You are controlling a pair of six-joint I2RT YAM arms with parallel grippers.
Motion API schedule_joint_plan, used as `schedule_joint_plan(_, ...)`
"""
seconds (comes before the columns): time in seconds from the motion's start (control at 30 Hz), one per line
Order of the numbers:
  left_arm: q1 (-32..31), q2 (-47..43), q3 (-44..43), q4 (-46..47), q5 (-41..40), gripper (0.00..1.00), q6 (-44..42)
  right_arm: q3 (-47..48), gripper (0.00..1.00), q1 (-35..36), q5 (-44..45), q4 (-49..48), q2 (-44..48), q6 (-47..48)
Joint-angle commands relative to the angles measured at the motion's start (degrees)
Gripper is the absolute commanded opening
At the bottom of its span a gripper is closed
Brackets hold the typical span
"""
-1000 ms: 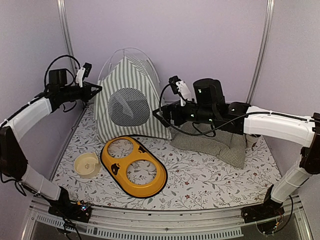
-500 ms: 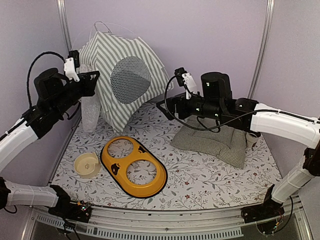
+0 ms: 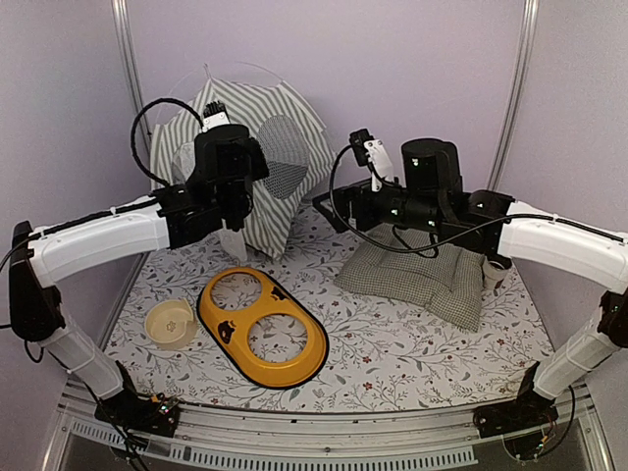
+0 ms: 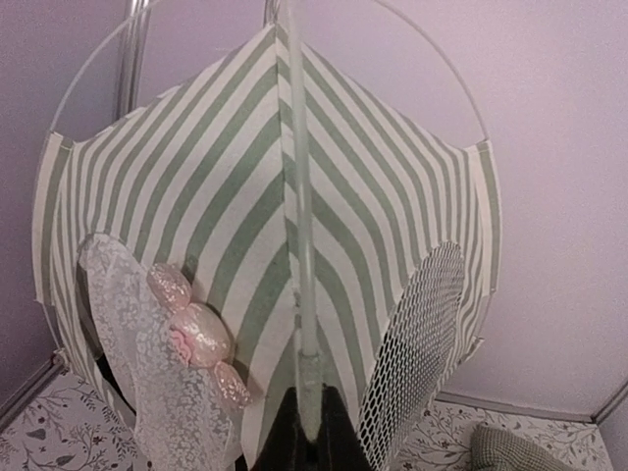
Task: Set up the pet tent
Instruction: Place the tent at the corner of the board.
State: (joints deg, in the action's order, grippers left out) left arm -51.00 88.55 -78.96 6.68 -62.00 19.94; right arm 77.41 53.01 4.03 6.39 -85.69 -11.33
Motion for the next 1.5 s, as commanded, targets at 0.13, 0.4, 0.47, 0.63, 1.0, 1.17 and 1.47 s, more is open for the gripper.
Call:
schedule_joint_plan(0.13,-0.15,1.46,-3.26,12.41,-19.12,0.0,-11.04,0.2,0.99,-0.83,-1.28,0.13,0.97,0.08)
schedule_joint_plan(0.4,2.08,7.13,-5.04,13.92,-15.71,0.0,-11.37,1.21,0.99,-0.83,-2.96,0.35,-0.96,-0.44)
schedule_joint_plan(0.47,3.92,8.11,-7.14,2.63,-11.47,0.0,-2.27,1.04,0.99,-0.82,-2.94,0.66,-0.98,-0.66)
schedule_joint_plan(0.63,12.41,8.44,-3.01,-9.12,10.68,0.0,12.91,-0.34,0.99,-0.95,-3.08,1.06,-0.83,-1.04)
schedule_joint_plan(1.0,20.22,2.41,14.09,17.41,43.89,0.38,12.97,-0.13,0.99,-1.09,-7.33,1.76,-5.7,-2.57)
schedule_joint_plan(1.17,19.88,4.04,6.84,9.52,43.66,0.57,12.88,0.2,0.99,-1.03,-9.72,1.91,-7.97,-3.25)
schedule_joint_plan(1.47,18.69,-3.46,12.09,3.69,45.81,0.99,12.31,-4.31,0.99,-2.51,-10.88,2.27,-8.22,-4.53)
